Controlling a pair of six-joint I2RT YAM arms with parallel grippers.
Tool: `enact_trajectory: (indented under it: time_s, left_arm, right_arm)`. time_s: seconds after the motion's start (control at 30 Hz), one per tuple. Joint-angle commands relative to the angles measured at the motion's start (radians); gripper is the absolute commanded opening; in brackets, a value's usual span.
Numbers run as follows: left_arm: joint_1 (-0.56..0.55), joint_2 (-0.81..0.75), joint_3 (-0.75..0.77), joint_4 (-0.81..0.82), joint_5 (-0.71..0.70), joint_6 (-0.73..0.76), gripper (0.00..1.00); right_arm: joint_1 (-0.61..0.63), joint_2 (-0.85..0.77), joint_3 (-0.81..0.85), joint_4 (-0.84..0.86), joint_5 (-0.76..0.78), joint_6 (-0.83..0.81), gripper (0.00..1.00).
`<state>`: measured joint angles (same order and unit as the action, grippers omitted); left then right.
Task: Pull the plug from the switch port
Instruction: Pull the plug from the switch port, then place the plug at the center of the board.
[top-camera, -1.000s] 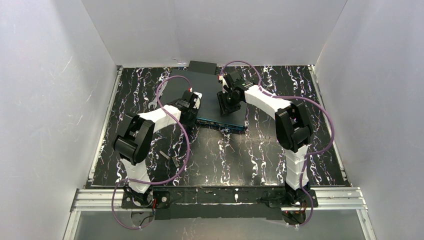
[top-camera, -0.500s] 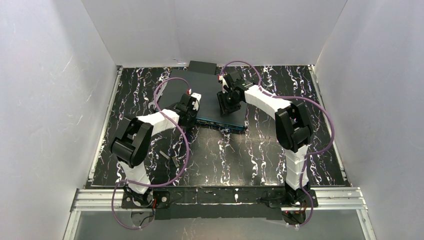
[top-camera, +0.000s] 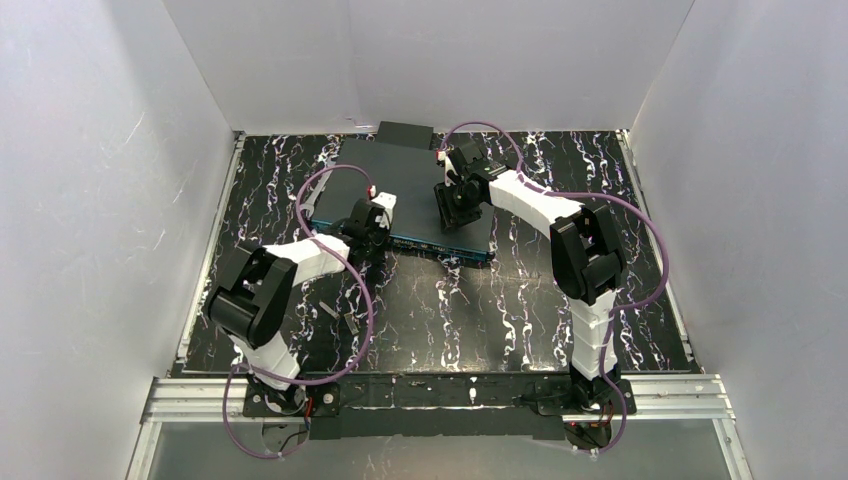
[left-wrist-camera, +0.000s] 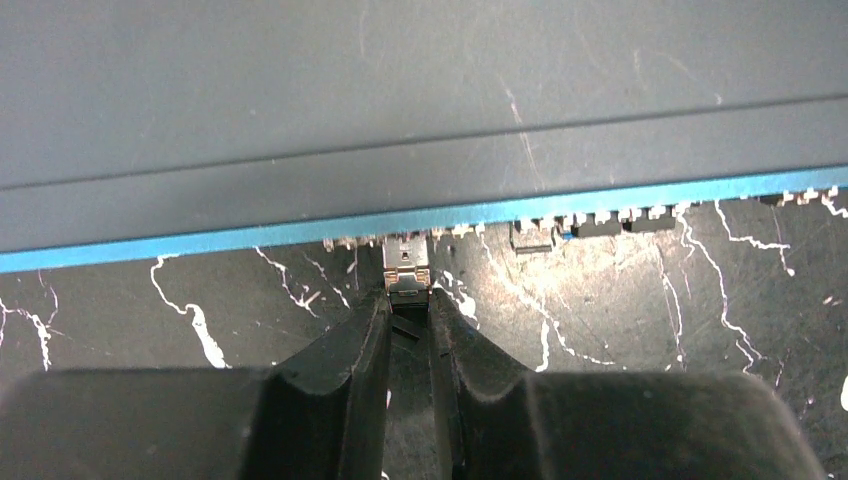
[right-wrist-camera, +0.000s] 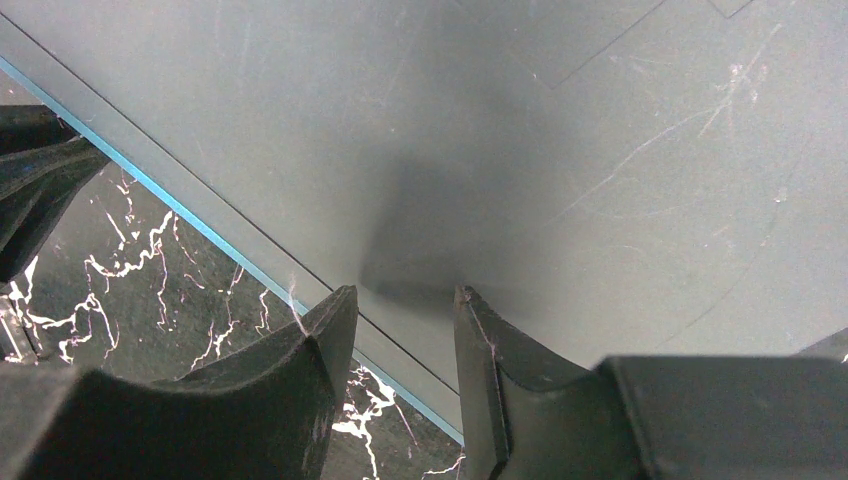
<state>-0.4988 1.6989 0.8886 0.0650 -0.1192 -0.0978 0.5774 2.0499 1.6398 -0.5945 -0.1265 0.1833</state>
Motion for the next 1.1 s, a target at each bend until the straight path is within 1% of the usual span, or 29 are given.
enact_trajectory:
  time_s: [0.0, 0.5, 0.8, 0.97, 1.07]
  left_arm:
    - [0.004, -0.08, -0.052, -0.026, 0.015, -0.001, 0.0]
    - [0.003, -0.242, -0.186, -0.059, 0.047, -0.094, 0.0]
    - [0.003, -0.347, -0.221, -0.162, 0.064, -0.139, 0.0]
    - [0.003, -0.452, -0.236, -0.249, 0.051, -0.215, 0.0]
    - [0.003, -0.497, -0.231, -0.329, 0.031, -0.284, 0.0]
  right_arm:
    - [0.016, 0.039, -0.049, -0.069, -0.01, -0.004, 0.5]
    - [0.016, 0.042, -0.04, -0.071, -0.013, -0.007, 0.5]
    - [0.016, 0.037, -0.028, -0.077, -0.012, -0.005, 0.5]
    - [0.016, 0.019, -0.017, -0.08, -0.012, 0.001, 0.51]
    - [0.016, 0.001, -0.015, -0.081, -0.006, 0.005, 0.52]
